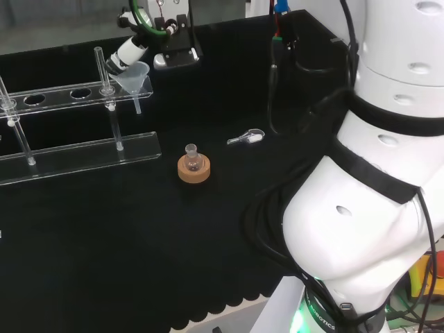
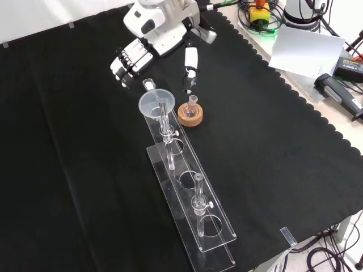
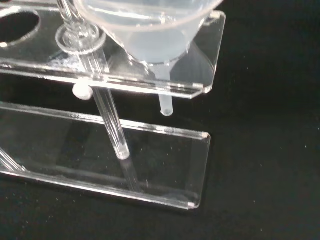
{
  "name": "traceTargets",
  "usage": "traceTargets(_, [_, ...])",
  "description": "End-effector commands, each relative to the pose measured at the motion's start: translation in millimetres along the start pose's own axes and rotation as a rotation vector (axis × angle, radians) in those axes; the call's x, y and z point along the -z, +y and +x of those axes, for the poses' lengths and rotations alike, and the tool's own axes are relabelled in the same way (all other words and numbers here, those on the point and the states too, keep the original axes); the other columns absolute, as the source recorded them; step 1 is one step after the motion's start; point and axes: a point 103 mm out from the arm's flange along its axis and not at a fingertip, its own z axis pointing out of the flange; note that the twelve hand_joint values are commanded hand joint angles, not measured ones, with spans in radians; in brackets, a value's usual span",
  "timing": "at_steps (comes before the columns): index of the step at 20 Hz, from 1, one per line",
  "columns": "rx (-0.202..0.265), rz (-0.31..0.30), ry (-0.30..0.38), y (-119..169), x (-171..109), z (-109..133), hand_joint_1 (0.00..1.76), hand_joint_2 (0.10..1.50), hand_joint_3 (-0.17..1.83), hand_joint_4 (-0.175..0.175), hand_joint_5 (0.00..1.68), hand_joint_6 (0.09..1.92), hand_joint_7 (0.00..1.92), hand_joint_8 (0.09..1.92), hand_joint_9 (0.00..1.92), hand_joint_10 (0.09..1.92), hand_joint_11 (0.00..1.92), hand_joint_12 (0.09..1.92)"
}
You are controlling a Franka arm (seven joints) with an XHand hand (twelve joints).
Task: Pick up the funnel from the transparent funnel stand.
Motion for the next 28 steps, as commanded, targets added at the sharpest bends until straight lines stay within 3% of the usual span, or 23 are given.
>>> traceTargets(1, [-0.010,0.039,-0.007,1.9,-10.6,-0.1,0.45,0.69,0.05,-0.007,0.00,0.09,0.00,0.09,0.00,0.09,0.00,0.09])
traceTargets(10, [-0.010,0.073,0.031,9.0,-21.3,5.5,0.44,0.68,0.05,-0.015,0.00,0.09,0.00,0.09,0.00,0.09,0.00,0.09])
traceTargets(28, [-0.010,0.141,0.021,18.5,-42.6,9.8,0.44,0.68,0.04,-0.031,0.00,0.09,0.00,0.09,0.00,0.09,0.00,0.09])
